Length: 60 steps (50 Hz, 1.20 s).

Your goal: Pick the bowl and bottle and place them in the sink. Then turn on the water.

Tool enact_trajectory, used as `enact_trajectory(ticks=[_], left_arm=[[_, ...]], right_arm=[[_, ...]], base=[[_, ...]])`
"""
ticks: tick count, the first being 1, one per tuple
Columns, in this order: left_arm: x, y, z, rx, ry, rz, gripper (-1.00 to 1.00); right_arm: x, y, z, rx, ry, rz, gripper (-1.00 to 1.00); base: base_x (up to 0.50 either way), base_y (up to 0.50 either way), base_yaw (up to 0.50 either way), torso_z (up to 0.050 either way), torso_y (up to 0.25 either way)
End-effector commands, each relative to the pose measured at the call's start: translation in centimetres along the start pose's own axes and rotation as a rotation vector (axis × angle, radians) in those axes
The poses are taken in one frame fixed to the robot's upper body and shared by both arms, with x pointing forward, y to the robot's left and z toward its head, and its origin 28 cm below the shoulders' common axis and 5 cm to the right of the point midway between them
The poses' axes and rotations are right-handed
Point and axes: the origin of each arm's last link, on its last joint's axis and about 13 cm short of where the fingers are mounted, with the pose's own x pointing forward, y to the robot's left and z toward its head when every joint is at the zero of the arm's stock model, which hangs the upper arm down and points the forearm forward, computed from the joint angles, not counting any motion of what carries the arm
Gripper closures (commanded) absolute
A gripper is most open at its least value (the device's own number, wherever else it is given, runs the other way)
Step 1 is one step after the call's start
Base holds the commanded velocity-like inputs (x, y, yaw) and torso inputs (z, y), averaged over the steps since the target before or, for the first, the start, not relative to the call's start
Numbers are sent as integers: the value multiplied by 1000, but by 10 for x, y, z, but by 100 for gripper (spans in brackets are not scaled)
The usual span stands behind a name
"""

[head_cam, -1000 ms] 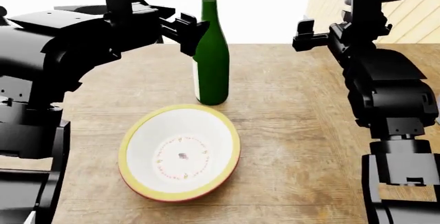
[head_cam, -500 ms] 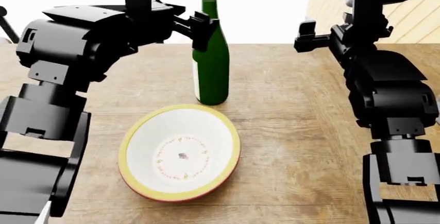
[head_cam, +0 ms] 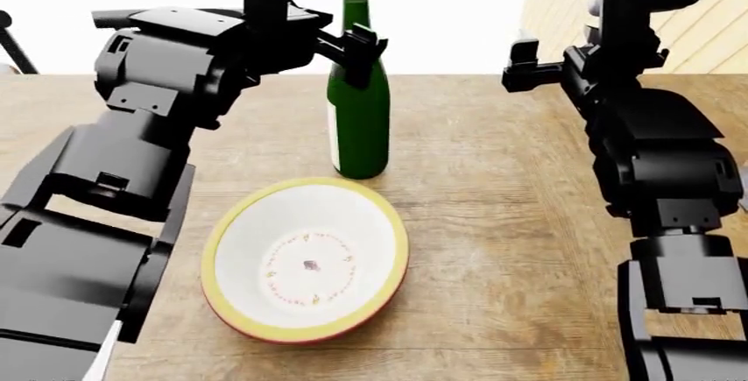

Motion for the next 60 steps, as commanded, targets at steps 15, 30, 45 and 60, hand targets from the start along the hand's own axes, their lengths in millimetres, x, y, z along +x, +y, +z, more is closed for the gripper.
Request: enact_trajectory(ticks=[15, 30, 45, 60], left_arm=[[8, -2, -5, 21, 22, -1, 100], [7, -1, -3, 8, 1, -7, 100], [-6, 11, 26, 19, -186, 105, 100], [-27, 21, 45, 20, -252, 238, 100]], right_arm=[[1, -2, -2, 0, 5, -4, -100], [-2, -3, -3, -2, 3, -9, -100], [-8, -5, 0, -15, 5, -8, -100], [-23, 1, 18, -206, -10, 167, -100]], base=[[0, 0, 0, 0, 0], [0, 0, 0, 0, 0], [0, 0, 0, 0, 1], [0, 0, 0, 0, 1]])
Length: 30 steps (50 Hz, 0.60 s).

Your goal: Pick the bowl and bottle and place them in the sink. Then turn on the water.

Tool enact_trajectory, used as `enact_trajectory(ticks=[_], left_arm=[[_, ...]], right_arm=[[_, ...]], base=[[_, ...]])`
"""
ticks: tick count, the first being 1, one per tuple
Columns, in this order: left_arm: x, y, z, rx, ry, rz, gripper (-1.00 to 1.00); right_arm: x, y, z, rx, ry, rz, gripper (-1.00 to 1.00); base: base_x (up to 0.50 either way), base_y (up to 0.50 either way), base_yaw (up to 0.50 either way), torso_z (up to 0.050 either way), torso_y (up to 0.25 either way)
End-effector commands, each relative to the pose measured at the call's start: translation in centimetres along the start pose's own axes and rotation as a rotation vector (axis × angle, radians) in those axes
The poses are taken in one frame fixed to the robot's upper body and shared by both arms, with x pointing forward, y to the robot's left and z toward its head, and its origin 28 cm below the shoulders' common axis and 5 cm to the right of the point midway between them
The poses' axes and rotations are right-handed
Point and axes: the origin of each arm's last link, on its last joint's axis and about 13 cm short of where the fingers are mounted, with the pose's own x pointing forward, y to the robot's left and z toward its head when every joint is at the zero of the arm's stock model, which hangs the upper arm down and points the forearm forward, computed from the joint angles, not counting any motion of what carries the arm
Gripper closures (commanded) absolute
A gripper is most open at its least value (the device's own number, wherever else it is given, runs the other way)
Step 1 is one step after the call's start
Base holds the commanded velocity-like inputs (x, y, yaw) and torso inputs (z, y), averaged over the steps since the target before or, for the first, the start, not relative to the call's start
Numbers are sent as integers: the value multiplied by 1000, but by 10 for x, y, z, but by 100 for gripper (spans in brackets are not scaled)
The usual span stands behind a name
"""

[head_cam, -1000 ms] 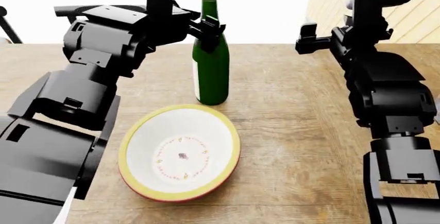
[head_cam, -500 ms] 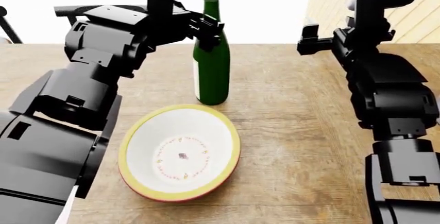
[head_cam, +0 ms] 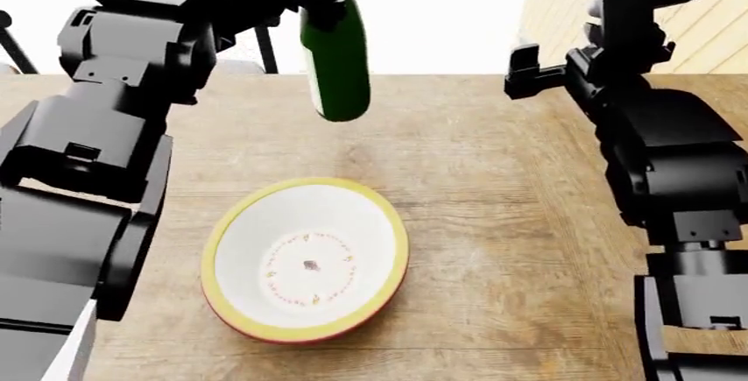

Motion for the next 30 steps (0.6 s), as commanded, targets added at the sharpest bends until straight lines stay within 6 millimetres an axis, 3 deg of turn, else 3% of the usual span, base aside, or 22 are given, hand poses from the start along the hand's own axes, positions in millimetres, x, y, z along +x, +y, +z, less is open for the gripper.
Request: enact_trajectory(ticks=[1, 19, 30], left_arm=[[-13, 8, 23, -23, -91, 95, 100], [-33, 24, 35, -43, -91, 240, 100], [-38, 27, 36, -35, -80, 270, 100]], right_arm=[[-11, 5, 13, -165, -7, 142, -100], [-39, 6, 34, -734, -38, 513, -100], [-53, 16, 33, -1061, -109, 803, -100]], base=[[0, 0, 0, 0, 0], [0, 0, 0, 0, 1], [0, 0, 0, 0, 1]])
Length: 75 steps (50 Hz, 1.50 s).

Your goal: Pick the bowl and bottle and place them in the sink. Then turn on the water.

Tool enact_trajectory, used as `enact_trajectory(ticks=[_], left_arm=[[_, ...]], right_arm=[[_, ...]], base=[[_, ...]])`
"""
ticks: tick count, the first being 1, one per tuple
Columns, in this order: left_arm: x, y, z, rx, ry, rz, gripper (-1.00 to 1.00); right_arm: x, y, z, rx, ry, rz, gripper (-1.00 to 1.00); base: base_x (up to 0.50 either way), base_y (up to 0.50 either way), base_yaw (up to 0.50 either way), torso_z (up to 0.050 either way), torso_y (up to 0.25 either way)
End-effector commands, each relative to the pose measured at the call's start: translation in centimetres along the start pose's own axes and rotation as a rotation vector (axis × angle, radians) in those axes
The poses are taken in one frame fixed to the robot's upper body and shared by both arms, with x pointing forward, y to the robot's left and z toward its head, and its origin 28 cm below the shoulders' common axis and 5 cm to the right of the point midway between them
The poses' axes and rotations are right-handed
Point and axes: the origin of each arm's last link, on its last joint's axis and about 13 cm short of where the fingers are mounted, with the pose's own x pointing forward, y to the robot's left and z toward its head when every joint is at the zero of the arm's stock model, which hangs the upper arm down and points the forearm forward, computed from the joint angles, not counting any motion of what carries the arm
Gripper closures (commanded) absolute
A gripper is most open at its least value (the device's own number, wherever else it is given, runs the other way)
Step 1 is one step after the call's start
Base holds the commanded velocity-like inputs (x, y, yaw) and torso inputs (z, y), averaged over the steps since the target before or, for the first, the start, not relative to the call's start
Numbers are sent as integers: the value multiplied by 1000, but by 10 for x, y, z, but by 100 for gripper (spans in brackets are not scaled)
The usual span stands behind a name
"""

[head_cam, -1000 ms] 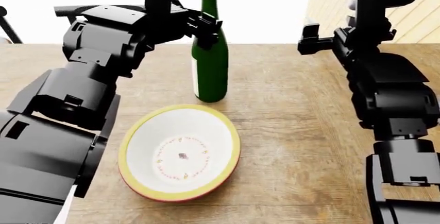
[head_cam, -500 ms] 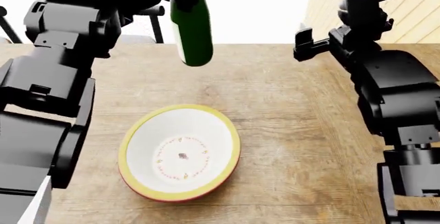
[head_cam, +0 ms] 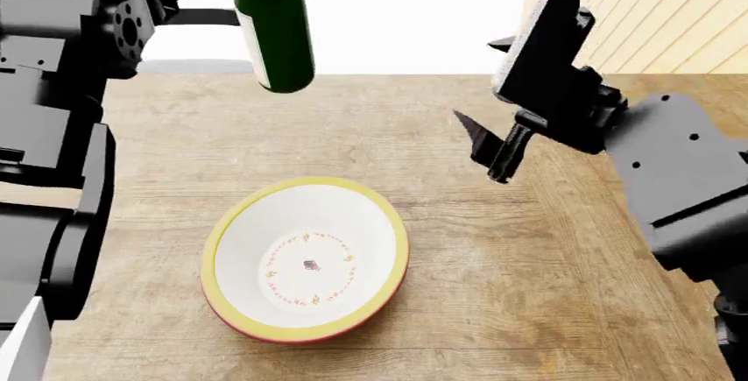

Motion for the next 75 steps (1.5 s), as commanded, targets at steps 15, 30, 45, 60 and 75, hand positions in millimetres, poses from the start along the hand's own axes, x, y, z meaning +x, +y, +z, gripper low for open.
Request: enact_trajectory(ticks=[15, 30, 45, 60, 75], left_arm=[[-4, 6, 8, -8, -25, 31, 100], [-4, 4, 7, -6, -26, 21, 100], [-4, 2, 5, -2, -23, 13, 100], [-7, 5, 2, -2, -20, 20, 100], [-6, 4, 0, 3, -19, 18, 100]], right_arm=[[-17, 22, 20, -511, -68, 520, -100], [-18, 38, 17, -587, -41, 654, -100], [-3, 53, 14, -628, -76, 689, -100], [14, 62, 23, -662, -147, 705, -100], [20, 69, 31, -687, -207, 716, -100]], base=[[0, 0, 0, 0, 1], [0, 0, 0, 0, 1], [0, 0, 0, 0, 1], [0, 0, 0, 1, 1], [0, 0, 0, 0, 1]])
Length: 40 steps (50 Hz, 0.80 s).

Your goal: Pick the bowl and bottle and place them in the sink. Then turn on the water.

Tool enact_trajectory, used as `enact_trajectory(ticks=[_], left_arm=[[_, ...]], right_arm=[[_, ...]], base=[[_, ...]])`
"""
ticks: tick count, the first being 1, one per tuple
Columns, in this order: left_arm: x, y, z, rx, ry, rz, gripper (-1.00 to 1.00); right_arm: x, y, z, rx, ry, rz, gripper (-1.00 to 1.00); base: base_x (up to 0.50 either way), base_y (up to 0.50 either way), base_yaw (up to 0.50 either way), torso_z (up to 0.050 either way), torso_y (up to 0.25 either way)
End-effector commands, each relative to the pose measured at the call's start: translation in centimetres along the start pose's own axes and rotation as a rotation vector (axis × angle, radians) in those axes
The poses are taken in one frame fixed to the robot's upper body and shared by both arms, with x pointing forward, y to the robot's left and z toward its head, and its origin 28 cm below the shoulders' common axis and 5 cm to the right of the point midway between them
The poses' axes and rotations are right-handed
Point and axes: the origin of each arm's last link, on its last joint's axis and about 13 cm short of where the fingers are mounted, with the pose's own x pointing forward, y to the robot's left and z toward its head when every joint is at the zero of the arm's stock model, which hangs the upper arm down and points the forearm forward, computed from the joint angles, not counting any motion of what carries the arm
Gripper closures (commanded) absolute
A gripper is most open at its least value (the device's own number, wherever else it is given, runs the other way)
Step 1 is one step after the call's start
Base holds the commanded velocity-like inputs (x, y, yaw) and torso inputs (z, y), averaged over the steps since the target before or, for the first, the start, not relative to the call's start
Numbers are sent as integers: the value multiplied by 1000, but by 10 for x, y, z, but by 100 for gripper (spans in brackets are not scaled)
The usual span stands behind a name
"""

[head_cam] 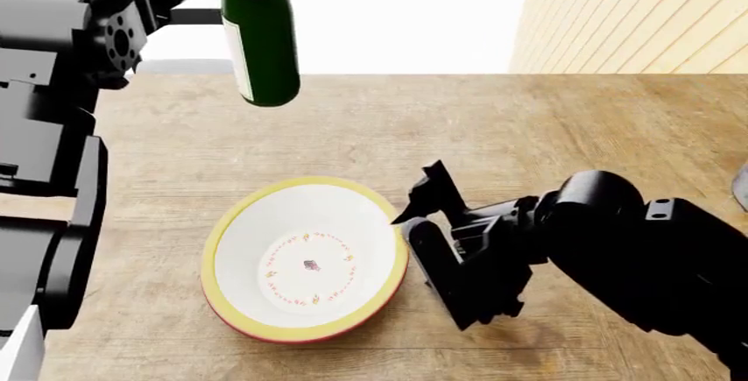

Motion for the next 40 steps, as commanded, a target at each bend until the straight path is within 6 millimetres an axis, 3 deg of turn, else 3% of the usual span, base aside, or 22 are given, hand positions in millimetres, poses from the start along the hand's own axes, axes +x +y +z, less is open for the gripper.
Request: enact_trajectory(ticks=[1, 22, 40], left_arm=[[-1, -1, 7, -7, -32, 1, 100], [-4, 0, 12, 1, -36, -3, 100], [-5, 2, 11, 6, -37, 6, 100]], right_arm=[[9, -3, 5, -30, -41, 4, -100], [27, -16, 7, -81, -95, -18, -100], [41, -15, 10, -95, -131, -14, -100]], base=[[0, 0, 0, 0, 0], [0, 0, 0, 0, 0], [0, 0, 1, 0, 0]])
